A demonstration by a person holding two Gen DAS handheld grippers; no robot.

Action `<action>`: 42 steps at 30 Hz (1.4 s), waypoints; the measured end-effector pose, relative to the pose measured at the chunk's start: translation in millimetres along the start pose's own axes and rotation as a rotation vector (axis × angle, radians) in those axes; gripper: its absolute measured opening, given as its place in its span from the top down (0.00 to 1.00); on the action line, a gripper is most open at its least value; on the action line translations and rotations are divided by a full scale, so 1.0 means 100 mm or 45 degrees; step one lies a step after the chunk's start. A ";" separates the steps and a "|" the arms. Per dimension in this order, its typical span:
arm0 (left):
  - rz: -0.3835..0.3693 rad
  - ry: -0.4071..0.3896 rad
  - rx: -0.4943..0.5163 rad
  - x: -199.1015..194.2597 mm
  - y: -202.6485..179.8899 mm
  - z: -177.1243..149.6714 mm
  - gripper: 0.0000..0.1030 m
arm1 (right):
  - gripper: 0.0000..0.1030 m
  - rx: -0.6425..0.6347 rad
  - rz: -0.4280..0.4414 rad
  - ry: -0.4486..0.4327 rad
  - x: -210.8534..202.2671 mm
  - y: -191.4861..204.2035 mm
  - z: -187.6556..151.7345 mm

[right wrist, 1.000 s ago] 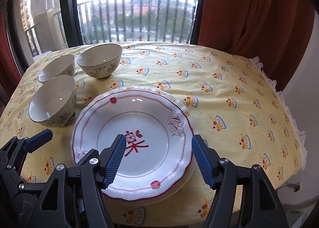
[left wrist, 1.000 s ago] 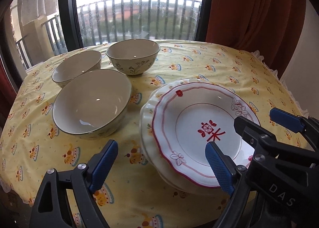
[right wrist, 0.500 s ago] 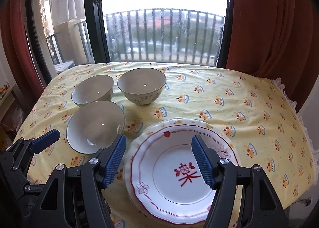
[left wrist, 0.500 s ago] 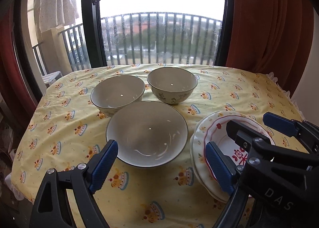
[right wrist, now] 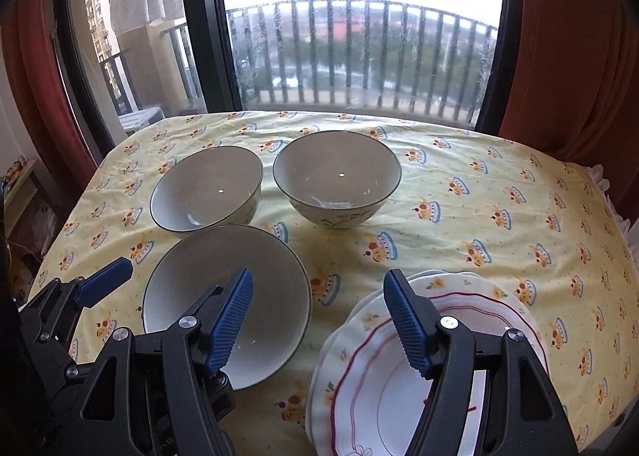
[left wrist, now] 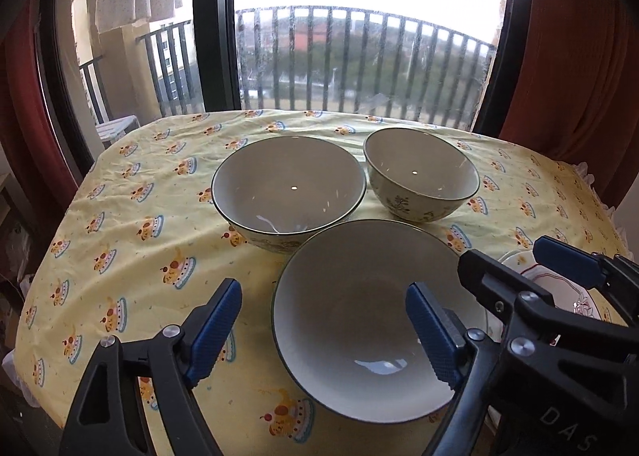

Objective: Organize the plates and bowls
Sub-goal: 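Grasp the large cream bowl's rim with both grippers and lift it, then carry the large cream bowl with both grippers beside the plate stack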

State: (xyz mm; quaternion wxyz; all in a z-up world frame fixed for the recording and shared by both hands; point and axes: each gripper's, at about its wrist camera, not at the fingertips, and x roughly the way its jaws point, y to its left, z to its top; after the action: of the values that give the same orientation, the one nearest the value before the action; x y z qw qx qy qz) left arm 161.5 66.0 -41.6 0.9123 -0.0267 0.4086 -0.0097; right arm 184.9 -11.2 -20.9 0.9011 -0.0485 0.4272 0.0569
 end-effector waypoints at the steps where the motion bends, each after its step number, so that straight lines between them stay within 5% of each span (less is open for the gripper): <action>1: -0.007 0.014 -0.004 0.05 0.01 0.00 0.24 | 0.31 0.000 0.003 0.012 0.06 0.01 0.02; 10: -0.057 0.119 0.003 0.34 0.09 0.04 0.49 | 0.35 -0.003 0.067 0.115 0.48 0.10 0.10; 18: -0.103 0.218 0.045 0.53 0.08 0.04 0.67 | 0.56 0.015 0.064 0.196 0.70 0.16 0.08; 24: -0.094 0.249 0.093 0.57 0.06 0.06 0.69 | 0.67 0.035 0.064 0.206 0.73 0.11 0.05; 42: -0.110 0.172 0.100 0.33 0.08 -0.05 0.69 | 0.68 0.053 0.023 0.152 0.47 0.15 -0.07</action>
State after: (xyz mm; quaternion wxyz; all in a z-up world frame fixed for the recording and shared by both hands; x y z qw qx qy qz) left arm 180.2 72.6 -69.7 0.8818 -0.0079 0.4669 -0.0668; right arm 207.0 5.9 -62.5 0.8742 -0.0291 0.4818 0.0530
